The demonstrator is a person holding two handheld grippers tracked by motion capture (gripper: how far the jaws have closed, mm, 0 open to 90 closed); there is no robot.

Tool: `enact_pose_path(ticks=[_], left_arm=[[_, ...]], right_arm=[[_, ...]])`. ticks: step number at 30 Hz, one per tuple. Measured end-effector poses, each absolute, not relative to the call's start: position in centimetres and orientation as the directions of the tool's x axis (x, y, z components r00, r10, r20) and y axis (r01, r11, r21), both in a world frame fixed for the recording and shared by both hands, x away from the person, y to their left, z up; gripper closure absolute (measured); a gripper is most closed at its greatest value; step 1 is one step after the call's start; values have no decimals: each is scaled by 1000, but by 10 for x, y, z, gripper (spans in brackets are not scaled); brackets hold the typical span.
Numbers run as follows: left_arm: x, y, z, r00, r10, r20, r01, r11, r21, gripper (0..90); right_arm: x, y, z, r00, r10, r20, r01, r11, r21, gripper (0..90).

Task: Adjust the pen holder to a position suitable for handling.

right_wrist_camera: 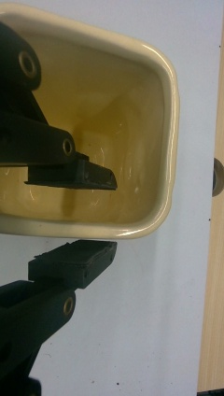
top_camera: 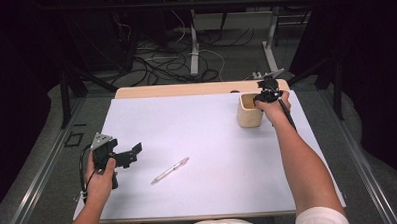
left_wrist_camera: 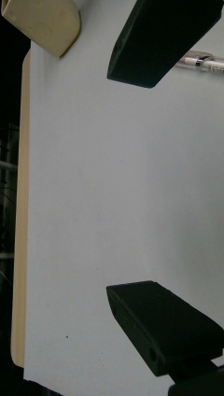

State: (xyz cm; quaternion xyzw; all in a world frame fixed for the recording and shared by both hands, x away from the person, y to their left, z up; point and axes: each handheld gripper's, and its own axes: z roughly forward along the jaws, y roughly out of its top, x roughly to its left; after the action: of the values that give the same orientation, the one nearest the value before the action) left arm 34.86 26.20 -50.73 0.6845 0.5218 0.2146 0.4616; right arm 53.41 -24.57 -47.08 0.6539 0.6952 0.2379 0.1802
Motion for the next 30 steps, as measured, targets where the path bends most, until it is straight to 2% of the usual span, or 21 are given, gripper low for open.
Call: enact_pose_path(ticks=[15, 22, 30], left_arm=[[349, 262, -508, 364, 912, -189, 517, -29, 855, 5], [349, 262, -508, 364, 911, -193, 519, -26, 854, 6], [349, 262, -508, 363, 911, -196, 520, -24, 854, 6]], right_arm=[[535, -251, -473, -64, 995, 81, 849, 12, 528, 719], [536, -249, -476, -35, 997, 68, 860, -5, 510, 806], [536, -247, -475, -1, 999, 53, 871, -25, 491, 822]])
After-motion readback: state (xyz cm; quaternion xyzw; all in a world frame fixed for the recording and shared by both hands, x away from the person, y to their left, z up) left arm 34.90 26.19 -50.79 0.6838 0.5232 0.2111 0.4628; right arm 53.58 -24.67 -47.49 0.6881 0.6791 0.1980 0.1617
